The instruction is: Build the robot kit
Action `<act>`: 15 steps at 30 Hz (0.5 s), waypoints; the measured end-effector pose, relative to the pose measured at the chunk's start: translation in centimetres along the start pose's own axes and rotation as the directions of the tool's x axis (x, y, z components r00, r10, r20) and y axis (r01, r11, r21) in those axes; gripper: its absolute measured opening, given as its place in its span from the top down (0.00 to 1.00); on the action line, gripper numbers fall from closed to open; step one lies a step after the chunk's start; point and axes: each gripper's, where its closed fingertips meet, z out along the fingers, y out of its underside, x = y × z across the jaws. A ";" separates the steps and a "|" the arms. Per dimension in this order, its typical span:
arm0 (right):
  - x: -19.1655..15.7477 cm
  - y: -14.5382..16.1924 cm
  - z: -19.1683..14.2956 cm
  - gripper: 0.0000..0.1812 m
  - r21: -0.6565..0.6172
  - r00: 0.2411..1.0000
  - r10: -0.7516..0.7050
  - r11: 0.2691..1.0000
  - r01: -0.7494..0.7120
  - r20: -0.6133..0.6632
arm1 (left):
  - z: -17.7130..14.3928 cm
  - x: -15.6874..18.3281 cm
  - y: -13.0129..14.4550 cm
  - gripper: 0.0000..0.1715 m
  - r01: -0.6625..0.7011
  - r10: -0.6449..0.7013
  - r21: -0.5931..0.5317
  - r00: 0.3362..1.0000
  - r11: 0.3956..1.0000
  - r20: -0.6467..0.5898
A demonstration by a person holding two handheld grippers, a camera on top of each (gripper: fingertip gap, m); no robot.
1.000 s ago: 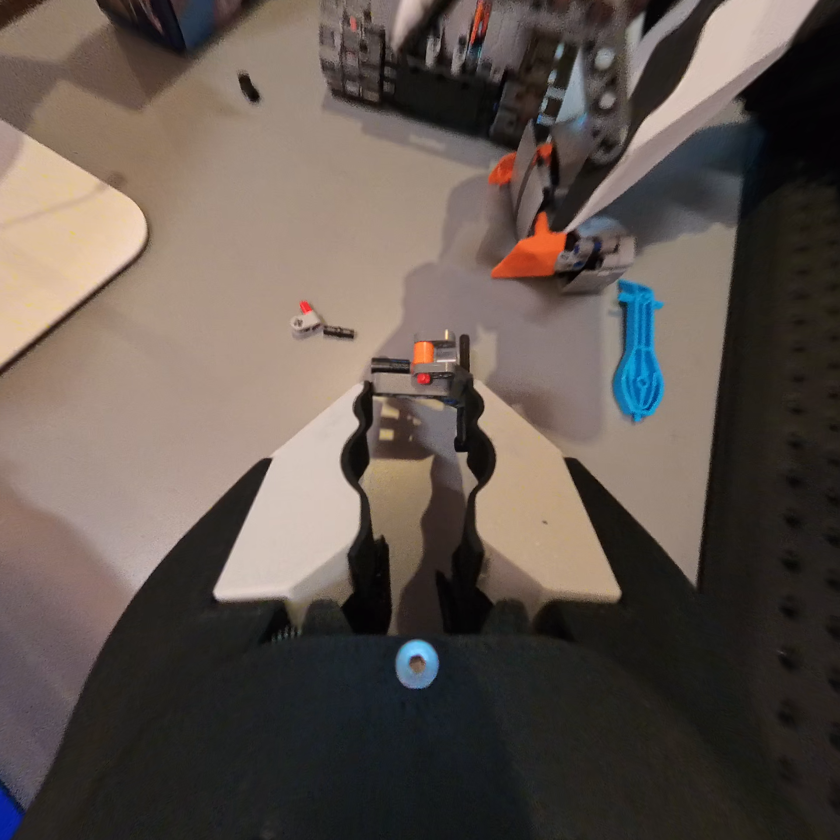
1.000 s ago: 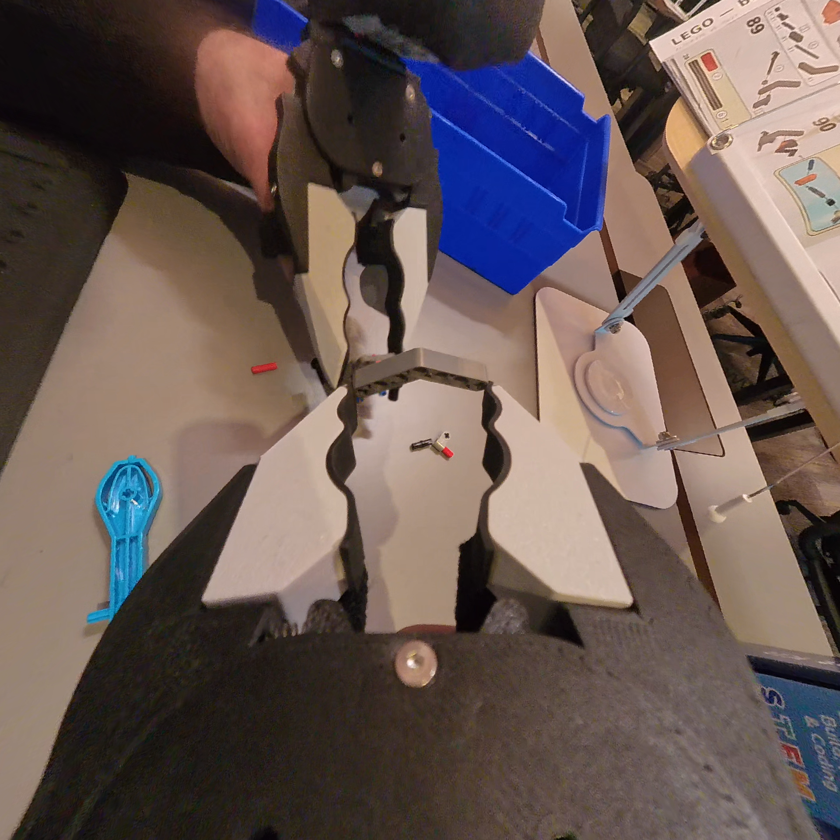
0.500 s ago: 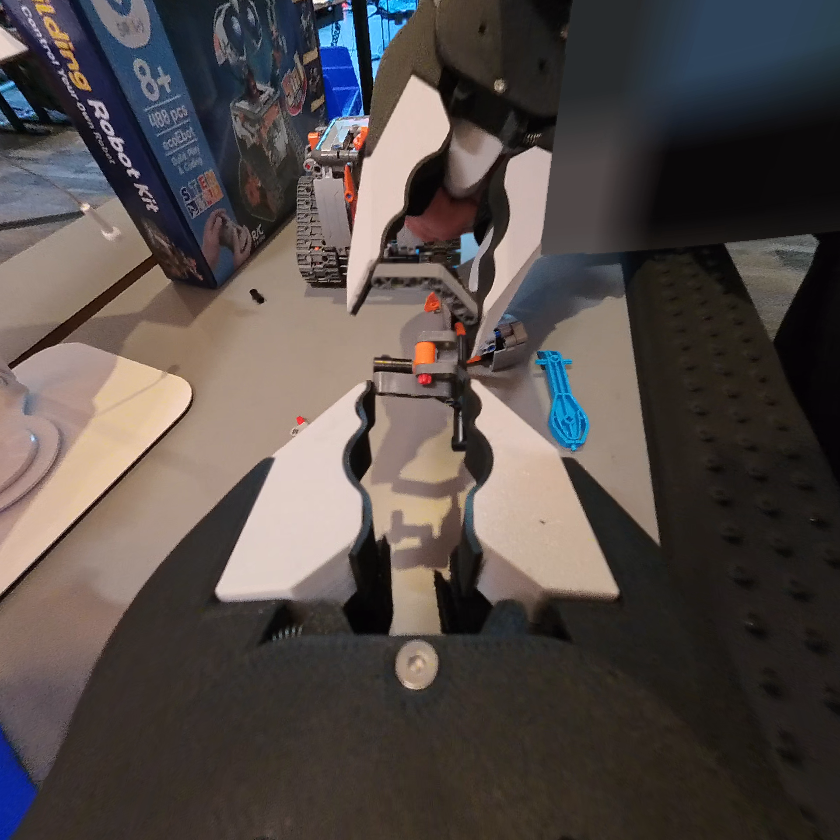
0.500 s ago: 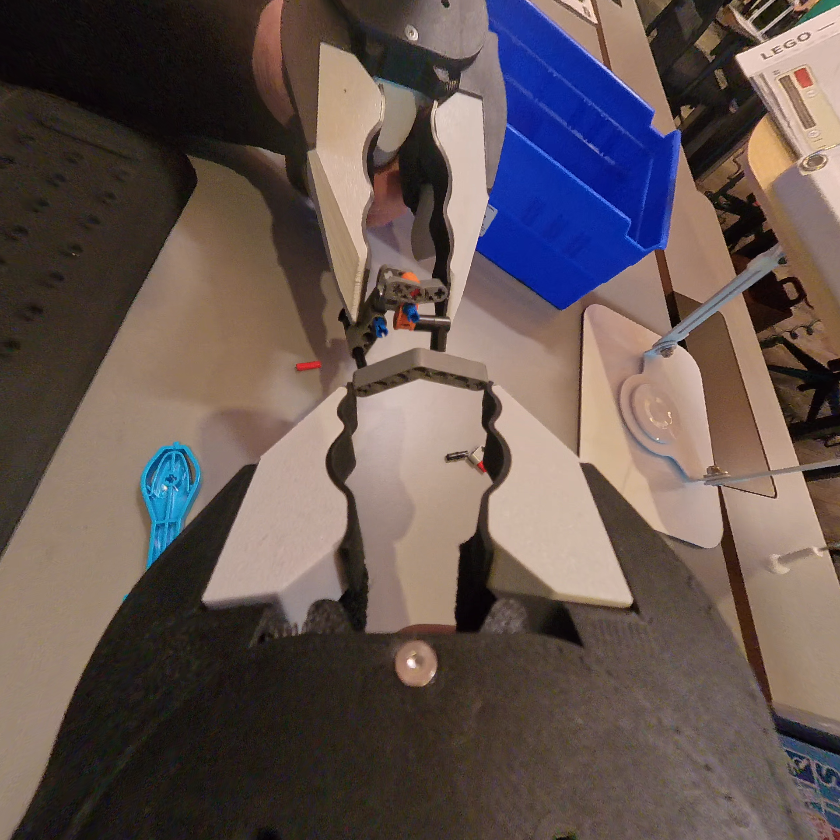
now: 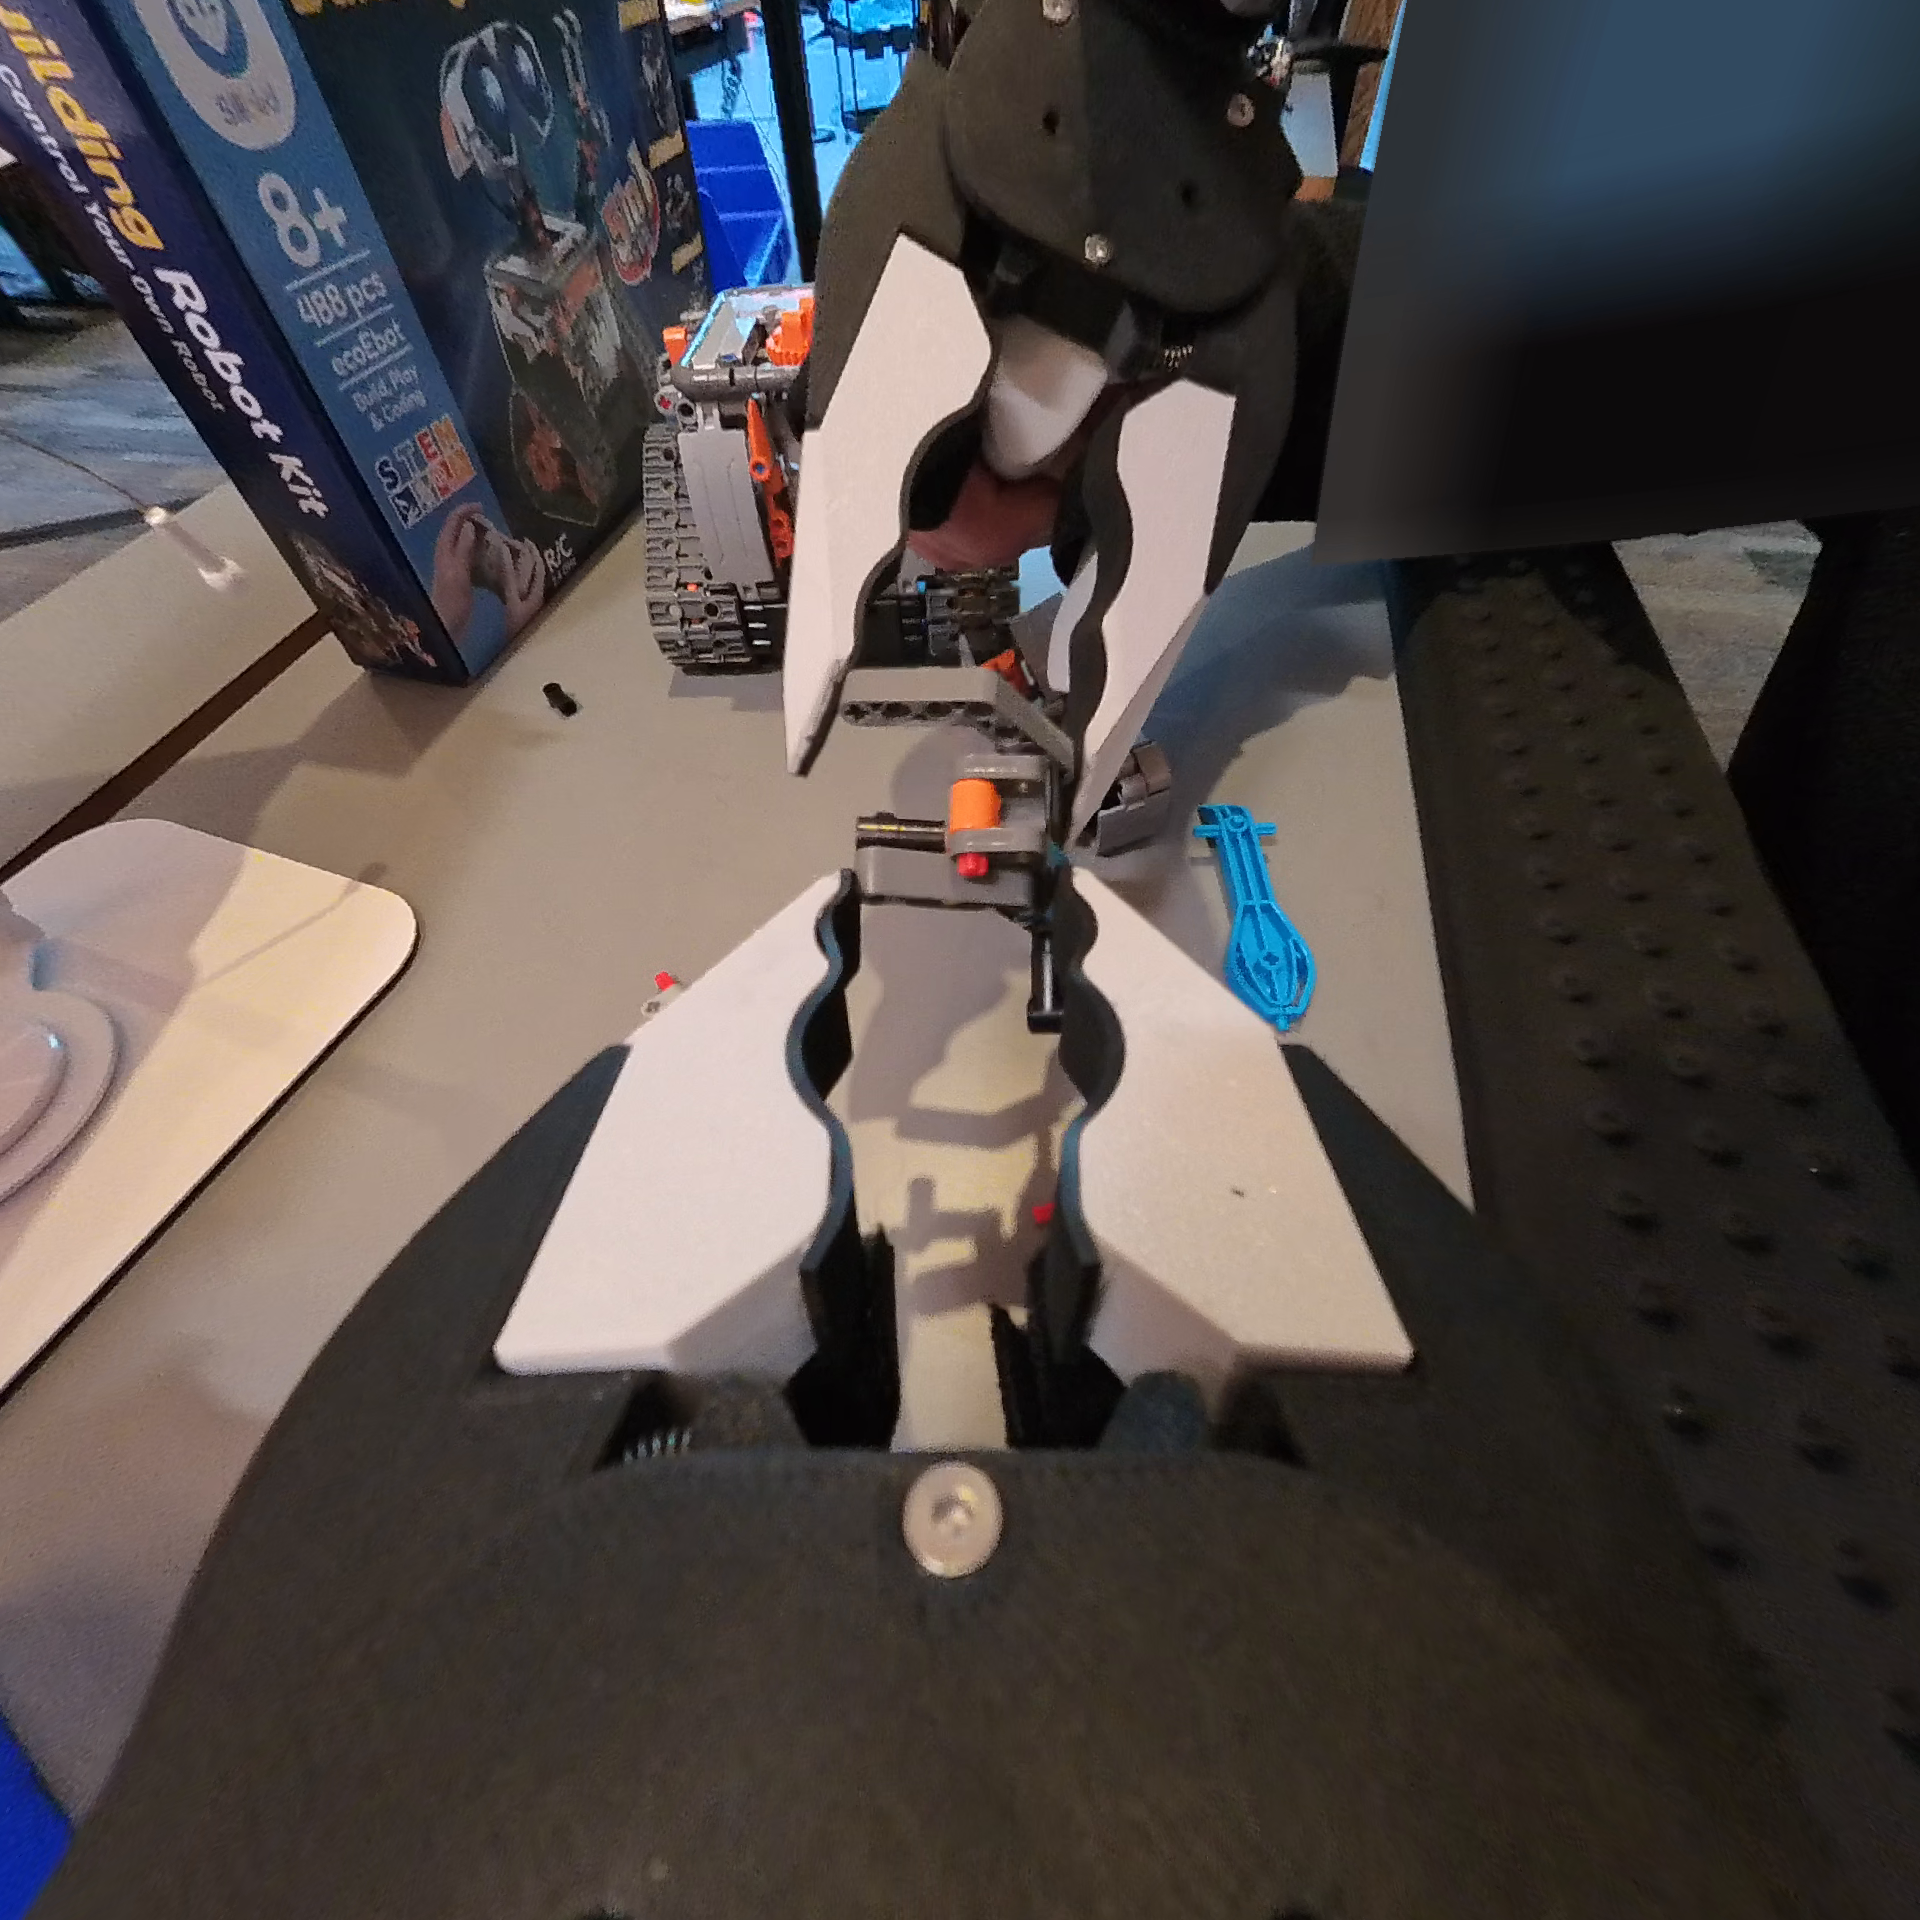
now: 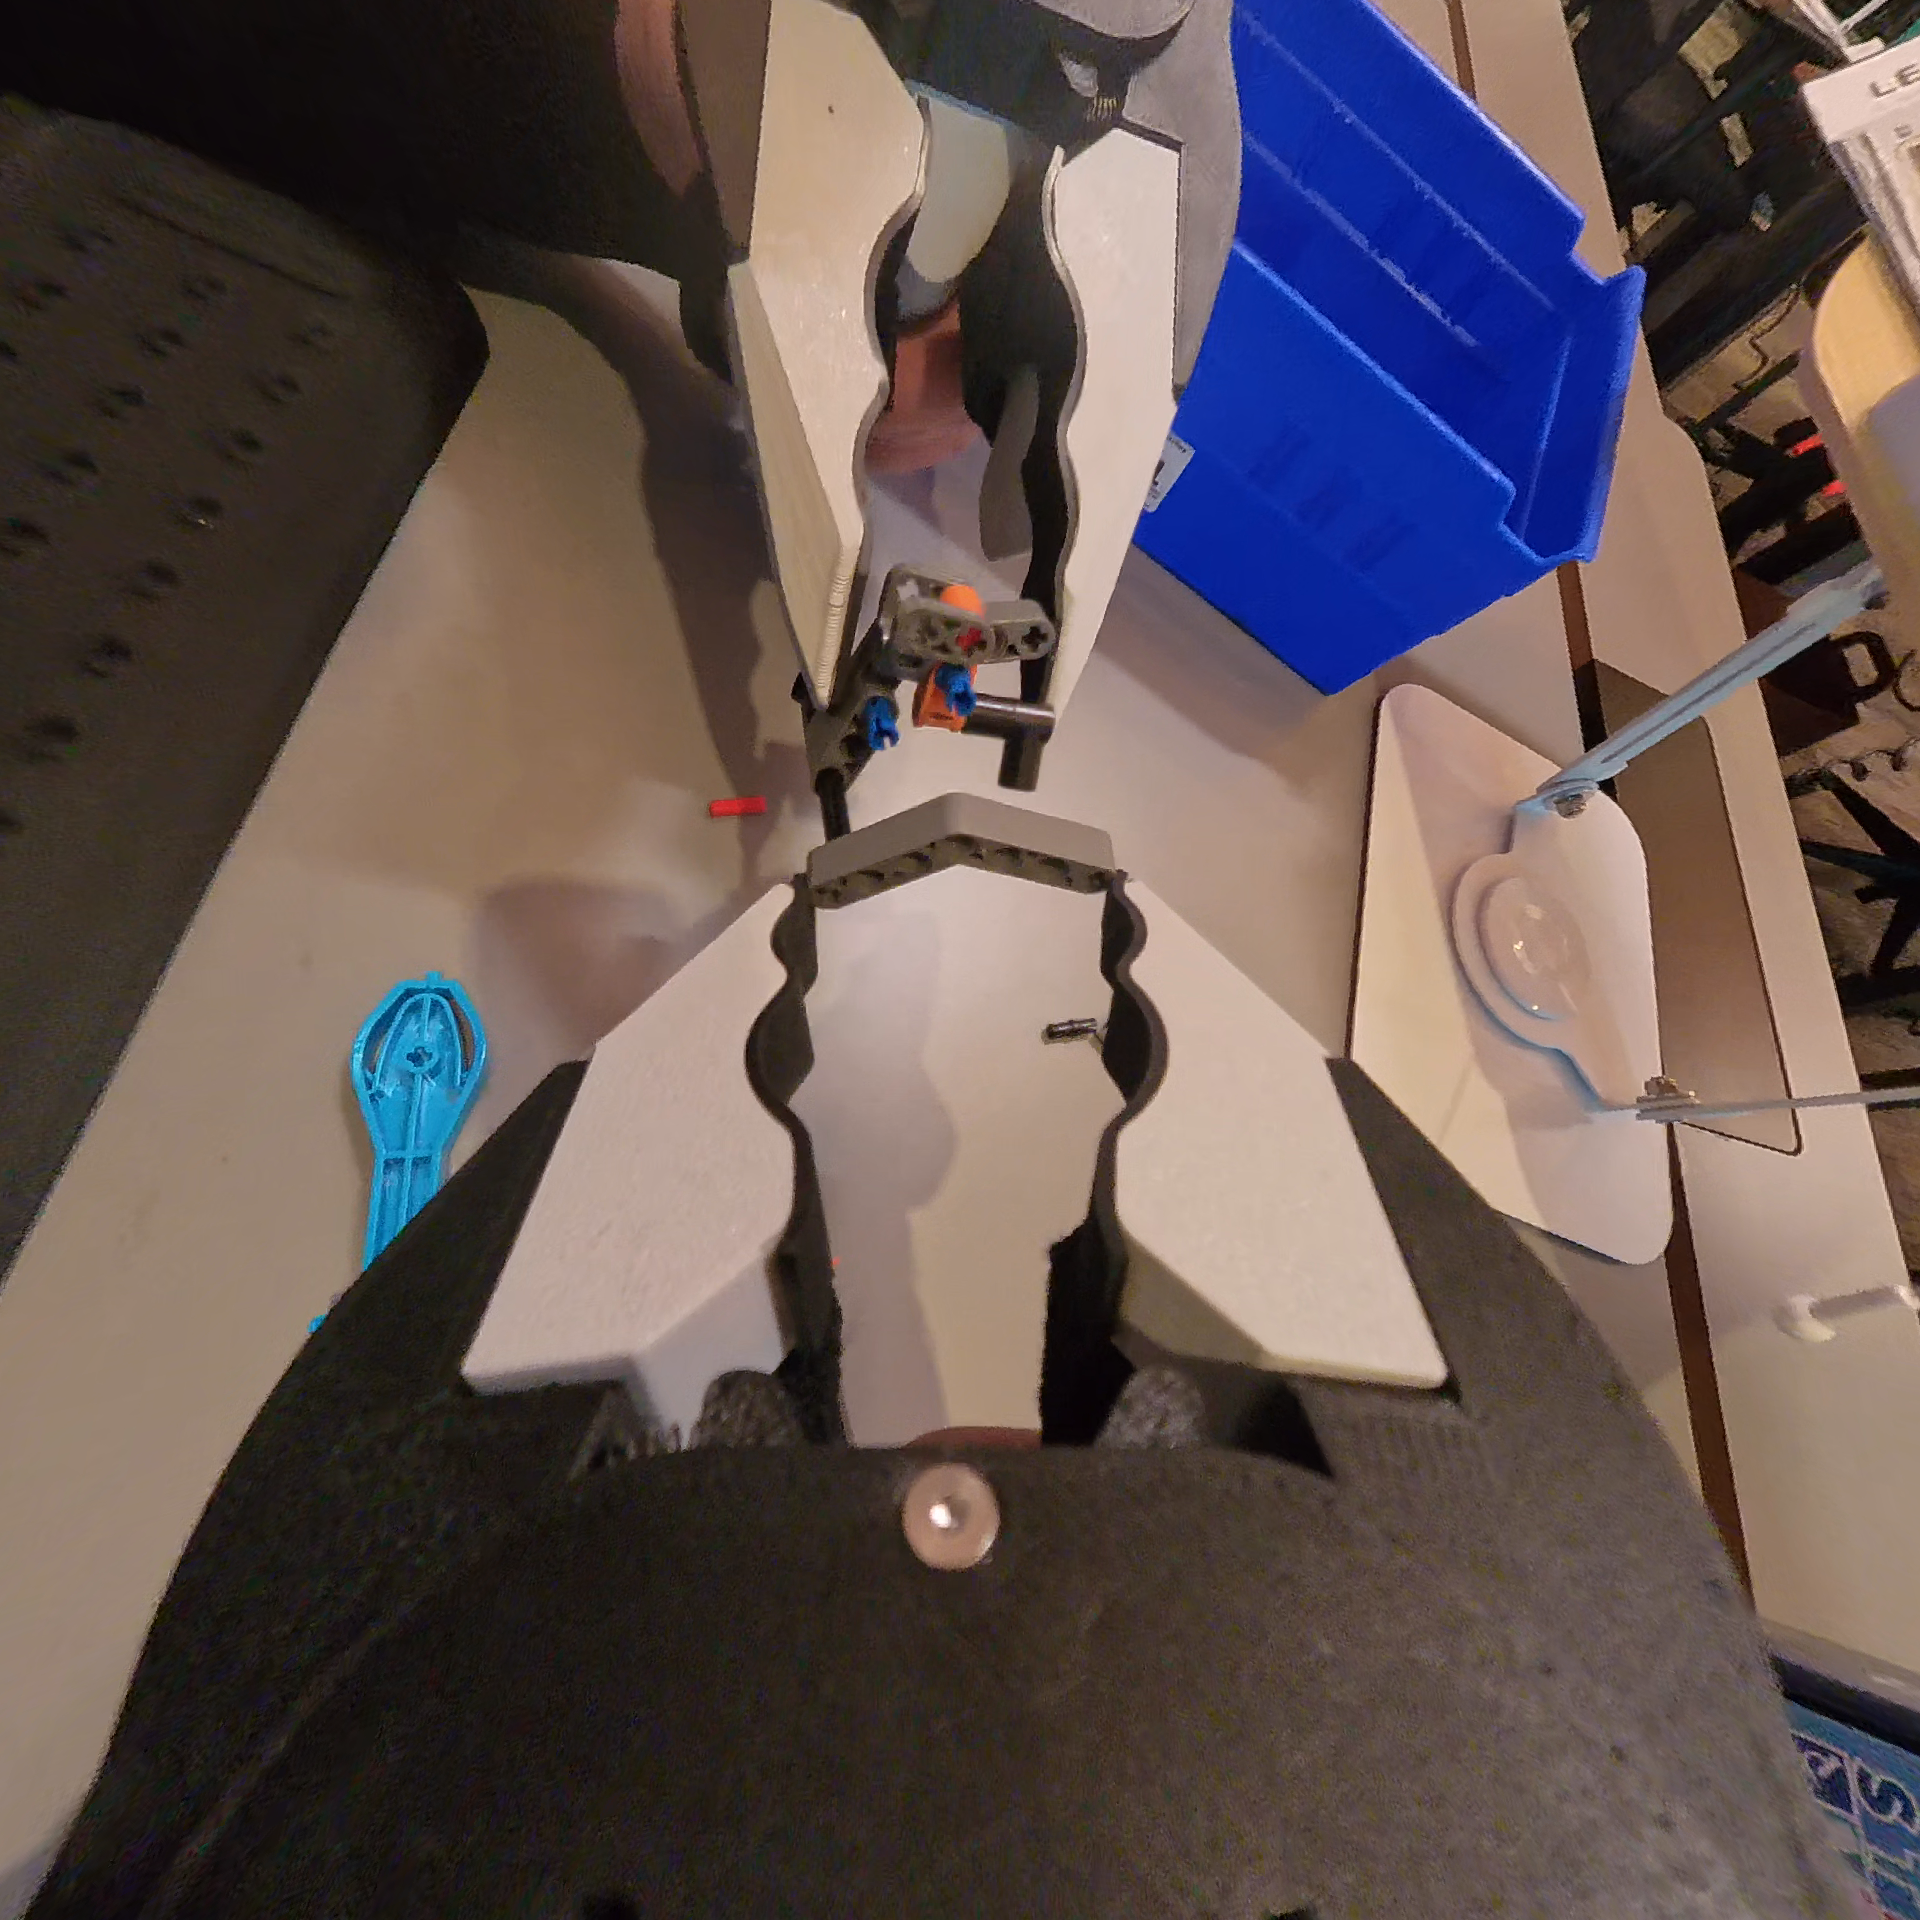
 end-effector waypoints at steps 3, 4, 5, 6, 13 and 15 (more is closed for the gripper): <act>-0.1 0.2 0.1 0.70 -0.017 1.000 -0.012 1.000 0.013 0.002 | 0.2 0.2 0.3 0.79 0.007 -0.007 -0.013 1.000 1.000 -0.012; -0.2 0.2 0.1 0.70 -0.021 1.000 -0.021 1.000 0.021 0.000 | 0.2 0.2 0.3 0.79 0.004 -0.004 -0.014 1.000 1.000 -0.014; -0.2 0.2 0.1 0.70 -0.026 0.999 -0.034 0.999 0.034 -0.003 | 0.3 0.3 0.3 0.79 0.002 -0.002 -0.016 1.000 1.000 -0.016; -0.3 0.2 0.1 0.70 -0.031 0.999 -0.048 0.998 0.048 -0.005 | 0.3 0.3 0.4 0.79 0.001 -0.001 -0.020 1.000 1.000 -0.020; -0.7 0.5 0.3 0.70 -0.052 0.995 -0.100 0.994 0.099 -0.002 | 0.5 0.8 0.7 0.80 0.048 -0.049 -0.026 0.996 0.999 -0.071; -0.8 0.4 0.3 0.70 -0.060 0.993 -0.115 0.992 0.115 -0.003 | 0.4 0.9 0.6 0.80 0.070 -0.072 -0.016 0.993 0.997 -0.092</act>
